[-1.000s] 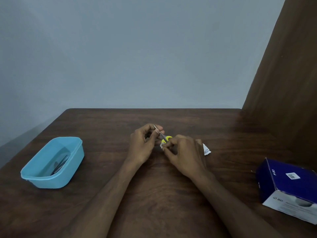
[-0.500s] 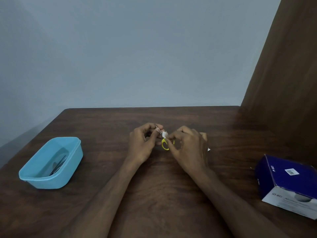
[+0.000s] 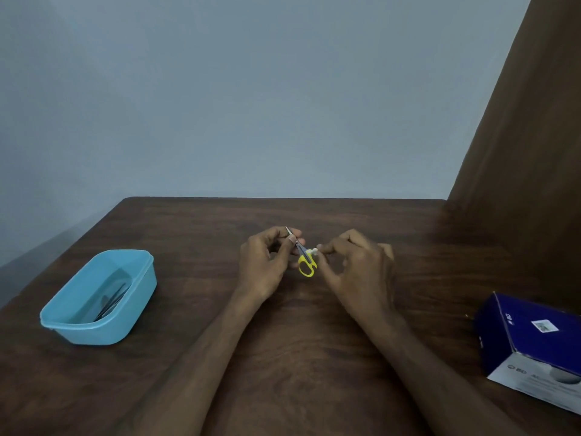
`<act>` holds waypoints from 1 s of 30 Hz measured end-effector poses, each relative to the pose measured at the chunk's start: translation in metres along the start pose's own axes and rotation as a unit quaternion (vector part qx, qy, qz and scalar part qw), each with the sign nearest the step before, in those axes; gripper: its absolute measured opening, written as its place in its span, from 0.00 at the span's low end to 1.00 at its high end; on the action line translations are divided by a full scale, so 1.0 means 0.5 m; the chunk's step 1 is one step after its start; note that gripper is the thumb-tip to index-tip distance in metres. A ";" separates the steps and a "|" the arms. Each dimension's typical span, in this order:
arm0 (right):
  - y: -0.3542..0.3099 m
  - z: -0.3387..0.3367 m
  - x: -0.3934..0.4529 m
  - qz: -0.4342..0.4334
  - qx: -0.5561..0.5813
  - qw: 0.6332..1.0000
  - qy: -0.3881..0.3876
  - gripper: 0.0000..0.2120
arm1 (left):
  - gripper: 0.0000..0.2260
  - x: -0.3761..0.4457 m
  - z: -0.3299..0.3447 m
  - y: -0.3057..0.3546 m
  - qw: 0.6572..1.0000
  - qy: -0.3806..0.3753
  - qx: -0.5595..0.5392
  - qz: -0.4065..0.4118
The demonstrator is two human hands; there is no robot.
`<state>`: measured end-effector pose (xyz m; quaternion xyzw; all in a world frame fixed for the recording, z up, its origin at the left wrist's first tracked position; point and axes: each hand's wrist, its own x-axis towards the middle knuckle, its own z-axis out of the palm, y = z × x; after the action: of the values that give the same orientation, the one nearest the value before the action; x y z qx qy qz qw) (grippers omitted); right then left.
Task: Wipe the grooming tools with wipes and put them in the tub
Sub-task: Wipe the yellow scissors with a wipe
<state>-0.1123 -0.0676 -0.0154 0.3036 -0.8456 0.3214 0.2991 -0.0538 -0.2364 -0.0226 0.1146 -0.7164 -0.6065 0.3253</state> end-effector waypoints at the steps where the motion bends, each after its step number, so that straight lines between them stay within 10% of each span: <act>1: -0.003 0.002 -0.001 -0.026 0.000 1.000 -0.009 0.05 | 0.05 -0.001 0.001 0.000 1.000 -0.007 -0.001 0.001; 6: -0.002 0.019 -0.006 -0.011 -0.048 0.995 -0.089 0.06 | 0.06 0.002 -0.002 -0.002 1.000 -0.003 -0.001 -0.008; 11: 0.017 0.005 0.010 0.120 0.086 0.989 0.013 0.06 | 0.08 0.005 -0.010 0.006 1.000 -0.022 -0.013 -0.010; 18: 0.010 0.018 0.019 0.180 0.467 0.852 -0.156 0.10 | 0.07 -0.003 -0.009 0.020 0.995 -0.064 -0.071 -0.007; 30: 0.004 0.007 0.019 0.217 0.541 0.779 -0.231 0.10 | 0.06 0.014 -0.028 0.013 0.992 0.046 -0.113 -0.031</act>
<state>-0.1209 -0.0723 -0.0116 0.2887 -0.6196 0.7029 -0.1966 -0.0492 -0.2500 -0.0134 0.1270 -0.6234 -0.6878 0.3495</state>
